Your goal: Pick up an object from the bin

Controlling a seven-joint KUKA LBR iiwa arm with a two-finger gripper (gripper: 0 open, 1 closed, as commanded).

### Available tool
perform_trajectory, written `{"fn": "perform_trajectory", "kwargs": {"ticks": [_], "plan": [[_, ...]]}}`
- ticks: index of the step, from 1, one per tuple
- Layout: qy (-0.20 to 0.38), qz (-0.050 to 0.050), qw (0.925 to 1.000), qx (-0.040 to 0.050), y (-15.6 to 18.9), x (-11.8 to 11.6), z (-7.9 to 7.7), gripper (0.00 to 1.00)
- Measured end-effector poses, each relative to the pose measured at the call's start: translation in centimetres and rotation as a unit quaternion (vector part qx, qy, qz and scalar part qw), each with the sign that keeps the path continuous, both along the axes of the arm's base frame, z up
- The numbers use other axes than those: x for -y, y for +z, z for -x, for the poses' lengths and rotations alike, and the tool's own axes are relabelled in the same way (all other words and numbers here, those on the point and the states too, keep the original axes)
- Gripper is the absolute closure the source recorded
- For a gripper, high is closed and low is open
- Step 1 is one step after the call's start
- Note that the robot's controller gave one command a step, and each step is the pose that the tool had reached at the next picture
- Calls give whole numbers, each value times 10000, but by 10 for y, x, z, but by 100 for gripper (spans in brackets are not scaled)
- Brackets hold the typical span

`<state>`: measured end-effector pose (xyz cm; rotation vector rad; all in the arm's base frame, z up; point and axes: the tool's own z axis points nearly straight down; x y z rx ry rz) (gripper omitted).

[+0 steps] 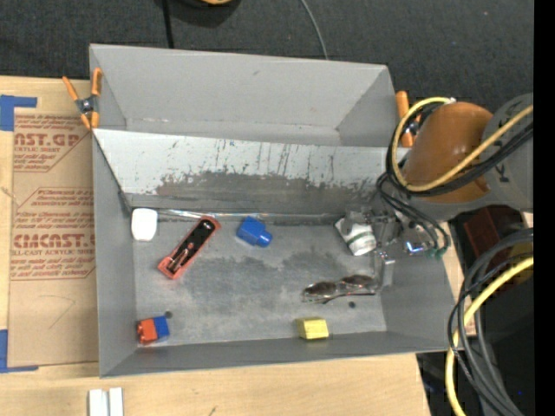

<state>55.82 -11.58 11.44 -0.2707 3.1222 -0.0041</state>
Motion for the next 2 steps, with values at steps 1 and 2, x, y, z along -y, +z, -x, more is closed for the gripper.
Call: {"fn": "perform_trajectory", "kwargs": {"ticks": [1, 2], "plan": [[-290, -15, 9996, 3, -23, 5, -7, 0], [-1624, -28, 9867, 14, -30, 1, 4, 0]]}}
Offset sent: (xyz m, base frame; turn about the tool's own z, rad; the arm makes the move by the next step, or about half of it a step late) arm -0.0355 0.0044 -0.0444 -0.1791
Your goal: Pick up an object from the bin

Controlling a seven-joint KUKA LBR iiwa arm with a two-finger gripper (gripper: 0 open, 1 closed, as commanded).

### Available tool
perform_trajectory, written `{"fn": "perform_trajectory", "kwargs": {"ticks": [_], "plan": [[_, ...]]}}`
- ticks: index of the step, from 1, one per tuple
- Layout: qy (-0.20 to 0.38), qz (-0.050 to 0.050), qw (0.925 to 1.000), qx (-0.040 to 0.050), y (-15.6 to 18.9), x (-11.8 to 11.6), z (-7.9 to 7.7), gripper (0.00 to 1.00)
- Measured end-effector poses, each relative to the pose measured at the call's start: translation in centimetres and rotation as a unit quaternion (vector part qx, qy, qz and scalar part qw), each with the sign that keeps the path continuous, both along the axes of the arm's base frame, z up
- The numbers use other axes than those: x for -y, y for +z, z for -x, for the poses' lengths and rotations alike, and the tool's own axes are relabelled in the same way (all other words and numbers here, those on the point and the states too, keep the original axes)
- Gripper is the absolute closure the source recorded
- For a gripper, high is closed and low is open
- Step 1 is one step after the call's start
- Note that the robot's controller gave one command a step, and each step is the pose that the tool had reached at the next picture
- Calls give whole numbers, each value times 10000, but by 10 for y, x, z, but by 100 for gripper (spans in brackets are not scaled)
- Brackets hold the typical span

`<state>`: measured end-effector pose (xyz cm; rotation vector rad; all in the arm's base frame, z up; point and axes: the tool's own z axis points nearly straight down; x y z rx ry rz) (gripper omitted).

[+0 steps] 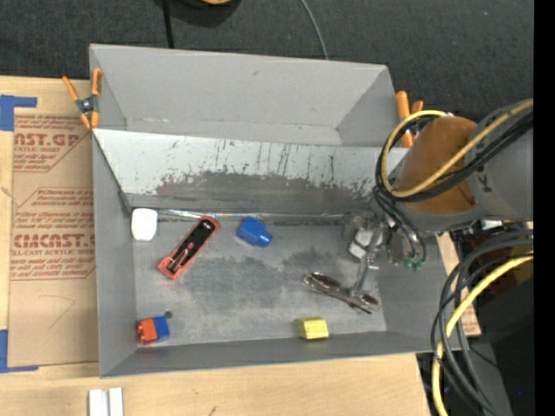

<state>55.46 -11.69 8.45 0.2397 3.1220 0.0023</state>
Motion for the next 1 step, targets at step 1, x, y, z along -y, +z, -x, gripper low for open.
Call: {"fn": "perform_trajectory", "kwargs": {"ticks": [1], "plan": [[1474, 20, 9891, 11, -13, 4, 26, 100]]}}
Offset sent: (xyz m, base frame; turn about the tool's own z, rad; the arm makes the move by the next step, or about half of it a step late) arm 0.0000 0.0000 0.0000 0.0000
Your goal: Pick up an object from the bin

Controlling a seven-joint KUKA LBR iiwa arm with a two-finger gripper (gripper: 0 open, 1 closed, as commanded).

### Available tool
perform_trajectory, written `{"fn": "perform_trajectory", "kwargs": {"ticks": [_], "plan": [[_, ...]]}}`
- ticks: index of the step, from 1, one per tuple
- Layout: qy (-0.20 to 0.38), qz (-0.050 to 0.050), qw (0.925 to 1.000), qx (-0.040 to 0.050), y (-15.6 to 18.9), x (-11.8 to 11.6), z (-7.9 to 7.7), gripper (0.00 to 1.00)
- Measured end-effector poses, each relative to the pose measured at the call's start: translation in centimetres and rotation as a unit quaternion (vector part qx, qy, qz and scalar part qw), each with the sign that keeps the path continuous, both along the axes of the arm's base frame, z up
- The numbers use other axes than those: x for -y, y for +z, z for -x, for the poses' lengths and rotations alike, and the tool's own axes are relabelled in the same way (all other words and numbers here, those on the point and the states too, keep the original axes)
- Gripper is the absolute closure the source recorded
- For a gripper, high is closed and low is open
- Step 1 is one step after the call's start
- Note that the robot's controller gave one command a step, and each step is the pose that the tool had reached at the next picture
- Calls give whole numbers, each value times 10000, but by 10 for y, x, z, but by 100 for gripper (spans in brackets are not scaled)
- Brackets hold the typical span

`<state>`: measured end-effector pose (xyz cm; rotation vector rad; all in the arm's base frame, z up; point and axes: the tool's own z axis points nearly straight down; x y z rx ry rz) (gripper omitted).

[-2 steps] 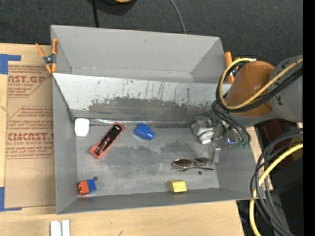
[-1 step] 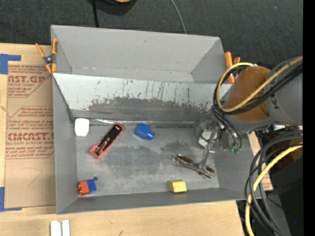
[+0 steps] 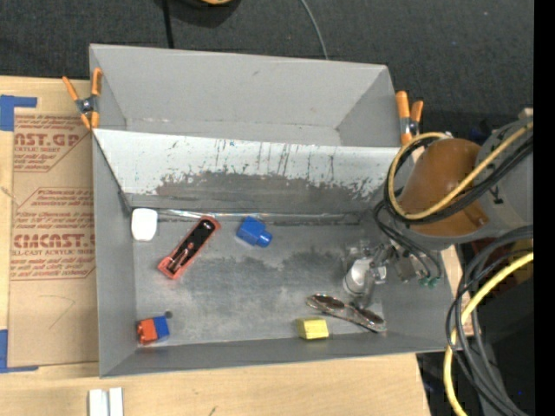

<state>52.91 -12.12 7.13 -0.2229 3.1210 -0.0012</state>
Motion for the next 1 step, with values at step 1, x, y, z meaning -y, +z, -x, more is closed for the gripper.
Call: {"fn": "perform_trajectory", "kwargs": {"ticks": [1], "plan": [[2, 1, 10000, 0, 0, 0, 0, 100]]}}
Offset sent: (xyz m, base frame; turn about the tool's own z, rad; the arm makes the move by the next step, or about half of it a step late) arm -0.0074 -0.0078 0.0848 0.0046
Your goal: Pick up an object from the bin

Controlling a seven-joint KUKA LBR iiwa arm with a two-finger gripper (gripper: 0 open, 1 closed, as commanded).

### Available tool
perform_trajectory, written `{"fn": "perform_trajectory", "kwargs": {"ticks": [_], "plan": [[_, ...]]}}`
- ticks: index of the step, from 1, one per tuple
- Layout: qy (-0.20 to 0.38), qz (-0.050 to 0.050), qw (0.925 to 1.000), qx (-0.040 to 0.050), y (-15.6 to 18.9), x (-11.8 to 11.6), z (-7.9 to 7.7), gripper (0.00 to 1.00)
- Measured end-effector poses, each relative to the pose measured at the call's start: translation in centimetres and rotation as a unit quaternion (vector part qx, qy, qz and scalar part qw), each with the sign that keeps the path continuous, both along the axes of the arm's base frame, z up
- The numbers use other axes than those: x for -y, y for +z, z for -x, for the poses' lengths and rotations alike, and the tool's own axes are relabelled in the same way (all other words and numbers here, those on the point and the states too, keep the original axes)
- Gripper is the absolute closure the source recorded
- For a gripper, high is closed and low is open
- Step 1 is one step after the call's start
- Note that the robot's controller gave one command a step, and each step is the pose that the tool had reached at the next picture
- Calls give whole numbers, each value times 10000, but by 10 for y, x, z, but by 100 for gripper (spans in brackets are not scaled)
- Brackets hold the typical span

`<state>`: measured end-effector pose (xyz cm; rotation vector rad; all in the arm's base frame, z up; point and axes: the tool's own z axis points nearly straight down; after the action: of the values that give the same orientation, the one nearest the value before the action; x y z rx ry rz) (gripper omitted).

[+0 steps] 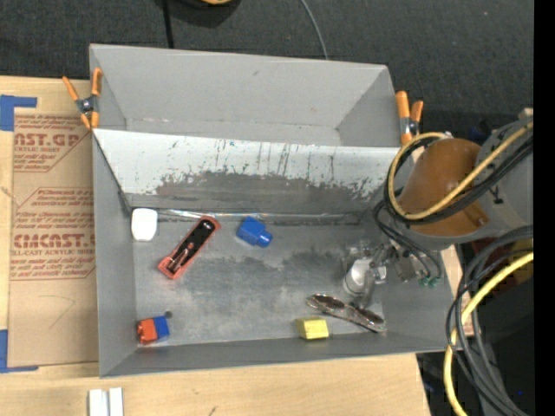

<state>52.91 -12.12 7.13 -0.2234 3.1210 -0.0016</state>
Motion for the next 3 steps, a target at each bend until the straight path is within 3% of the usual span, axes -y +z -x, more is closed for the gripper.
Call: {"fn": "perform_trajectory", "kwargs": {"ticks": [1, 2, 3], "plan": [[-18, -11, 10000, -36, 50, 4, 7, 100], [-148, 3, 9999, 35, 85, 15, 3, 100], [-199, -15, 9998, -25, 106, 7, 11, 100]]}}
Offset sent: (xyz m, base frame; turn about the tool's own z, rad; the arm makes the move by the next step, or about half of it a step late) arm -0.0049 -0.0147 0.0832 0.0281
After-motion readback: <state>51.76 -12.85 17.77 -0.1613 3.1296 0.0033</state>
